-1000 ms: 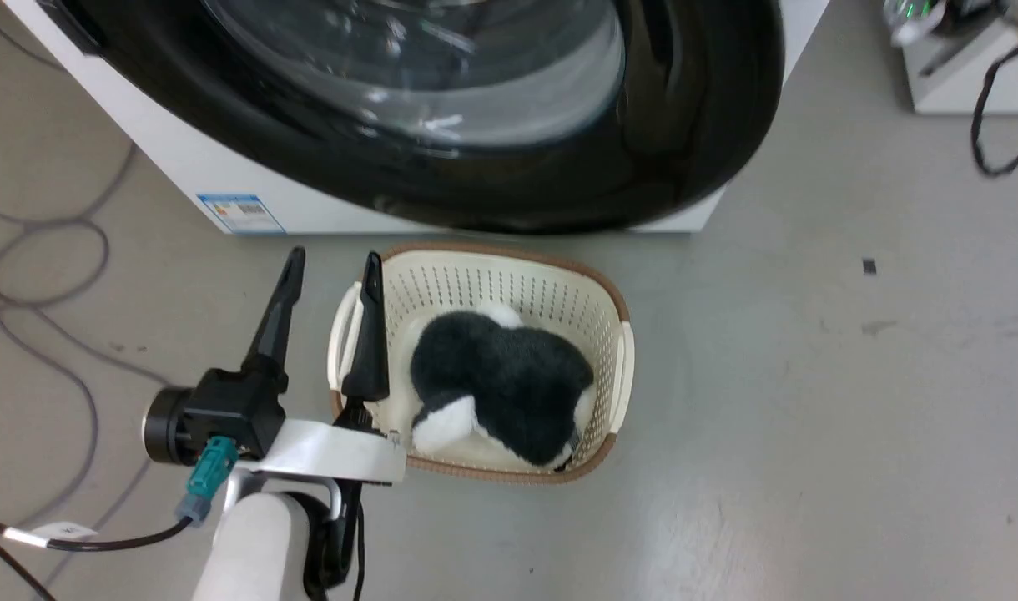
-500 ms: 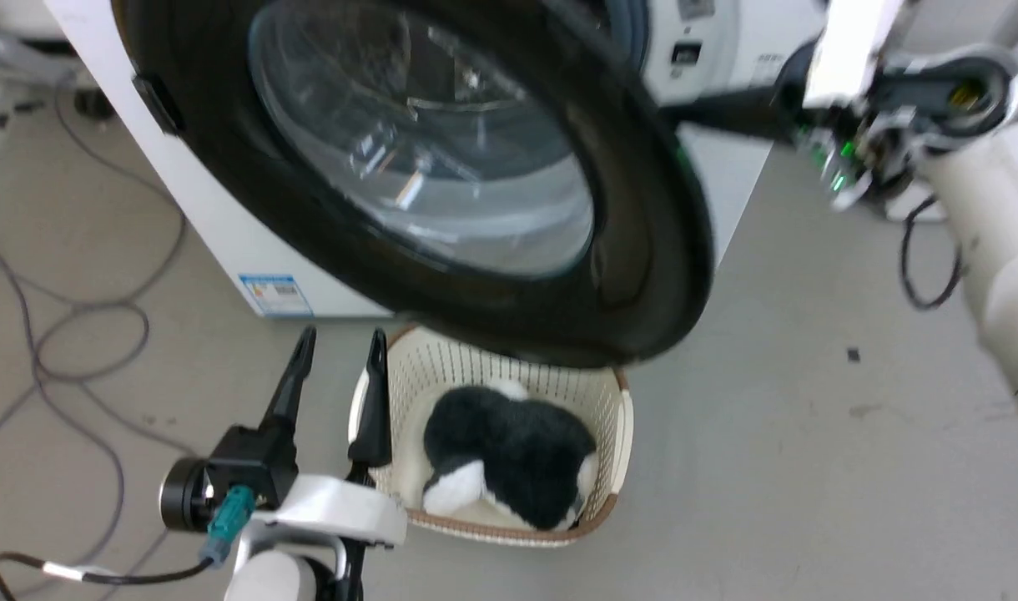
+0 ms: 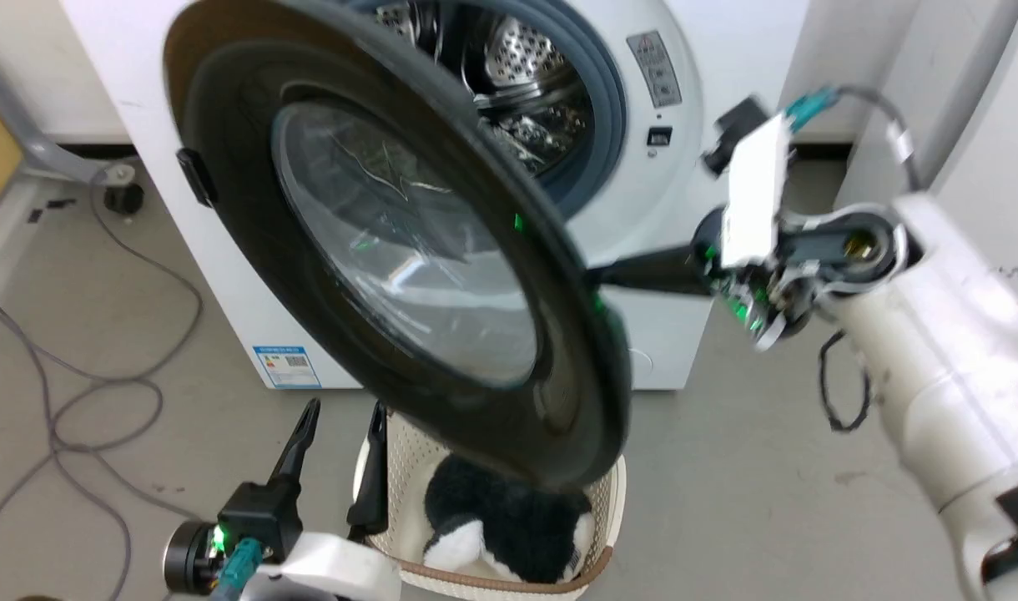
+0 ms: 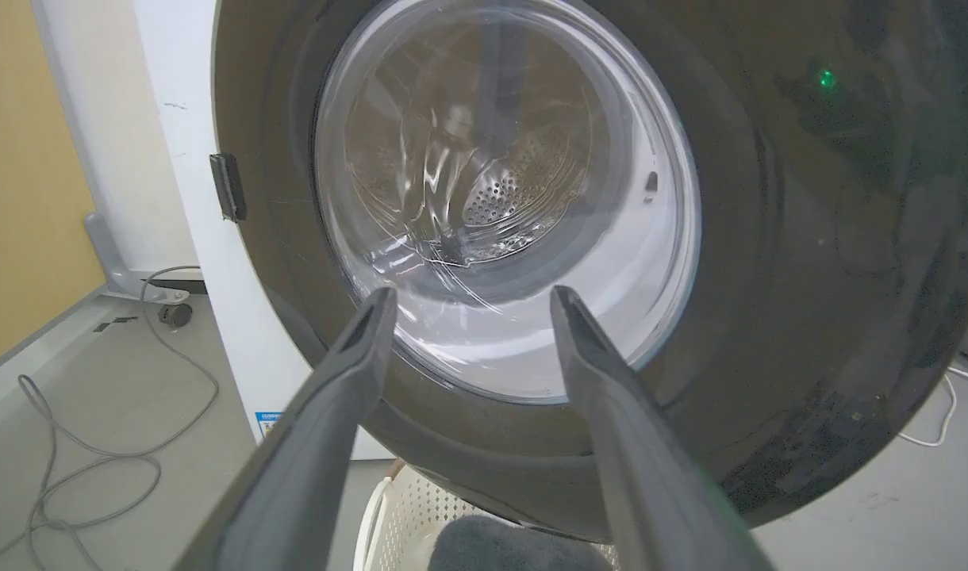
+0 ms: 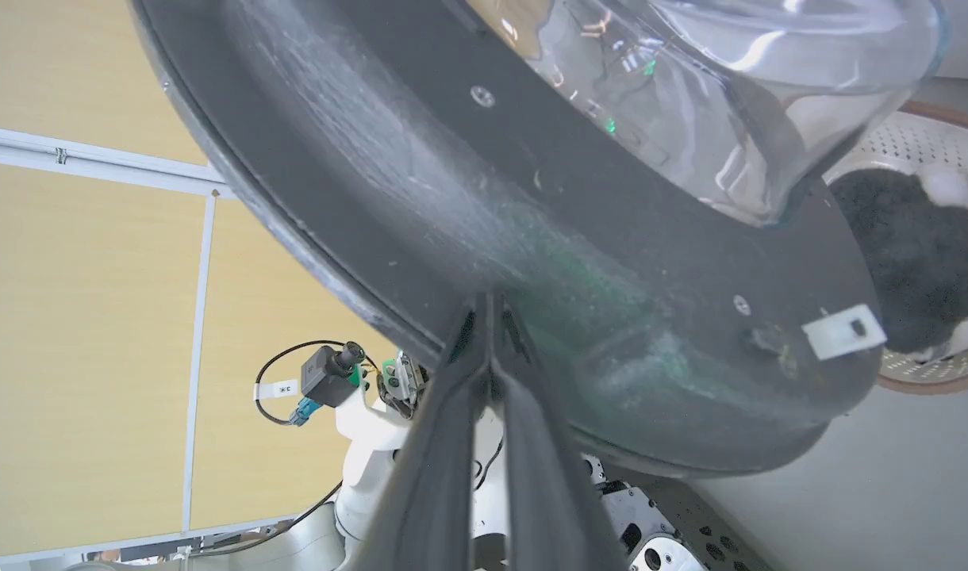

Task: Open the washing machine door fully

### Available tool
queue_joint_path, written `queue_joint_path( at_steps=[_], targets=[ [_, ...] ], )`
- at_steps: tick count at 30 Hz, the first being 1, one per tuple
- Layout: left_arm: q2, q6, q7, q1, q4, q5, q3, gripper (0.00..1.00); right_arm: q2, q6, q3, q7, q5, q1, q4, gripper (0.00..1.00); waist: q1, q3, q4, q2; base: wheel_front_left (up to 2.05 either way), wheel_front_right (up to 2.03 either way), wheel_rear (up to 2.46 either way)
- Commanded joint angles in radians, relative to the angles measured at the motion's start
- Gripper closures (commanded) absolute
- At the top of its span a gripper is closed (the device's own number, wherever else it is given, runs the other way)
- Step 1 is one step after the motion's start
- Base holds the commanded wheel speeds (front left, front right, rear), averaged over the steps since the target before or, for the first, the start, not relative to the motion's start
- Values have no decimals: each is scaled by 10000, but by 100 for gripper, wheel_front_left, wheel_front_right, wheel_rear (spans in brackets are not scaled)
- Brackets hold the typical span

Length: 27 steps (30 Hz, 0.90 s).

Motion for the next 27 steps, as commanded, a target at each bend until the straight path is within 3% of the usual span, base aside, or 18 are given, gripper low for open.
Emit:
queue_joint_path(
  at_steps=[1, 18, 25, 26, 27],
  targets=[
    [50, -8, -53, 198, 22, 74, 57, 0, 177, 10, 32, 89, 100, 299, -182, 100, 2, -72, 61, -1, 0, 0, 0],
    [100, -110, -53, 491, 191, 259, 127, 0, 798, 10, 777, 24, 441, 1692, -2078, 100, 2, -190, 407, -1, 0, 0, 0],
    [80, -64, -53, 442, 195, 185, 199, 0, 635, 10, 285, -1583, 417, 2392, -2938, 100, 2, -90, 261, -1, 0, 0, 0],
    [77, -61, -53, 433, 199, 177, 206, 0, 578, 10, 98, -1899, 482, 2607, -3121, 69, 2, -103, 237, -1, 0, 0, 0],
    [74, -50, -53, 443, 198, 168, 224, 0, 502, 10, -86, -2237, 519, 2837, -3322, 16, 2, -99, 192, -1, 0, 0, 0]
  ],
)
